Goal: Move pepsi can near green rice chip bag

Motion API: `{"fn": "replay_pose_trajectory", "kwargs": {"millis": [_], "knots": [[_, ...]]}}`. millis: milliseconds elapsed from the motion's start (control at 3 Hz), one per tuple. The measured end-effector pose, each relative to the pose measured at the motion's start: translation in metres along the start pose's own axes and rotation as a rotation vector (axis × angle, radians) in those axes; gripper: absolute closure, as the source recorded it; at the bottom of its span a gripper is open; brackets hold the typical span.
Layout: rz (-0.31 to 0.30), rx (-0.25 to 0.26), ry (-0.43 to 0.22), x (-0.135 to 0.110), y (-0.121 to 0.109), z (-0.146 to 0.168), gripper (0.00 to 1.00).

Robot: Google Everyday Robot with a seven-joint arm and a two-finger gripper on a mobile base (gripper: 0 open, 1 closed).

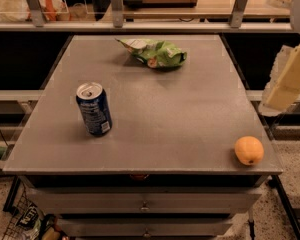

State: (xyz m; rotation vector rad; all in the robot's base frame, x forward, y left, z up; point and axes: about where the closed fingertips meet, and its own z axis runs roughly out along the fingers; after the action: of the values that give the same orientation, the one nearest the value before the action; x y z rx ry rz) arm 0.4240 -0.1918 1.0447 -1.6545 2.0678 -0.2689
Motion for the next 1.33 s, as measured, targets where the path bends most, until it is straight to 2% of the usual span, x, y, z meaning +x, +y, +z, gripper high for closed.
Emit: {"fn": "replay_pose_trajectory", "kwargs": {"millis": [333,667,1000,1333], "knots": [[0.000,0.000,0.000,0.000,0.000,0.000,0.00],[0.075,-0.027,-0.063,-0.008,0.003,-0.005,0.00],[0.250,-0.060,-0.183,-0.018,0.019,-0.009,0.00],[0.386,-0.042,-0.308,-0.020,0.042,-0.015,0.00]]}}
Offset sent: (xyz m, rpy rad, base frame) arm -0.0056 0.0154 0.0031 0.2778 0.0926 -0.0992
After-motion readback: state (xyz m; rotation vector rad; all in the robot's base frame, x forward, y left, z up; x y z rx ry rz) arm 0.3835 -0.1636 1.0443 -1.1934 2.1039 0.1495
